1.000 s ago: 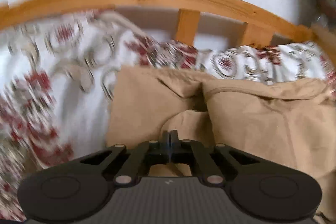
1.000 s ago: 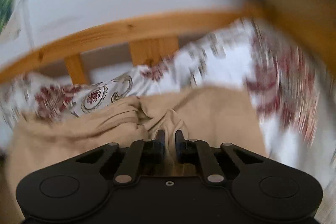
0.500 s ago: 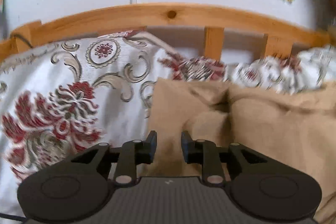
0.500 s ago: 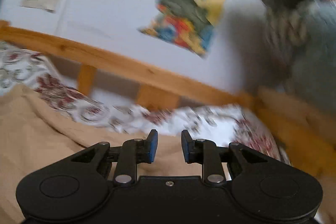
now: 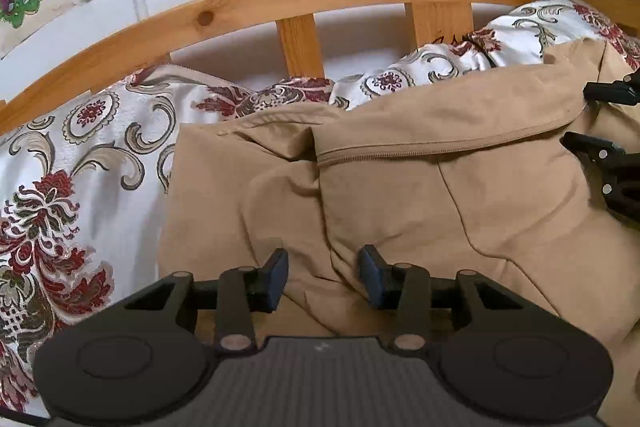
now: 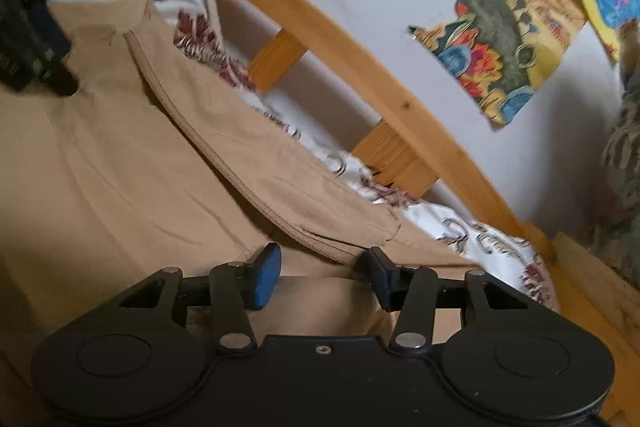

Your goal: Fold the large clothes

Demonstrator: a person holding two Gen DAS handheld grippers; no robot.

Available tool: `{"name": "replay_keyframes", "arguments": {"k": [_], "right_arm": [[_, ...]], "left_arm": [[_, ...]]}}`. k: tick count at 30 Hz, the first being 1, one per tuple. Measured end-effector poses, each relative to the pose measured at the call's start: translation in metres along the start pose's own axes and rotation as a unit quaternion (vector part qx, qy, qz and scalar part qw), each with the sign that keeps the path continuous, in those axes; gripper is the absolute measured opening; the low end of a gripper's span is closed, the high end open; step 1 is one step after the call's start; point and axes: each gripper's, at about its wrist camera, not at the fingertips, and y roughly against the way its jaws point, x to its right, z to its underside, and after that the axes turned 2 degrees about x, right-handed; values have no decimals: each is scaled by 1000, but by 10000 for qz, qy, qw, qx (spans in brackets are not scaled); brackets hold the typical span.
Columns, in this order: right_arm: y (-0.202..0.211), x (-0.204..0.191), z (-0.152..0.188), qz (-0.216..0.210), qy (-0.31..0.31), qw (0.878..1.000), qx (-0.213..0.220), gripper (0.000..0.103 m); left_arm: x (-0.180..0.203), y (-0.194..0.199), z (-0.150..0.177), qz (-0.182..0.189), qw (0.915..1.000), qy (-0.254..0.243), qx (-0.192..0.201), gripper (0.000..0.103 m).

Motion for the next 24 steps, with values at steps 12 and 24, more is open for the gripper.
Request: {"name": "replay_keyframes", "arguments": {"k": [12,24], "right_arm": [[48,24,32,-21,-631,9971,-430,73],[128,57,21,-780,-1314,9879,-276,97]], "left_arm": [[-11,32,20,223,9997,78,-69,48],[-2,120,29,709,9970,-283,108,97]]}}
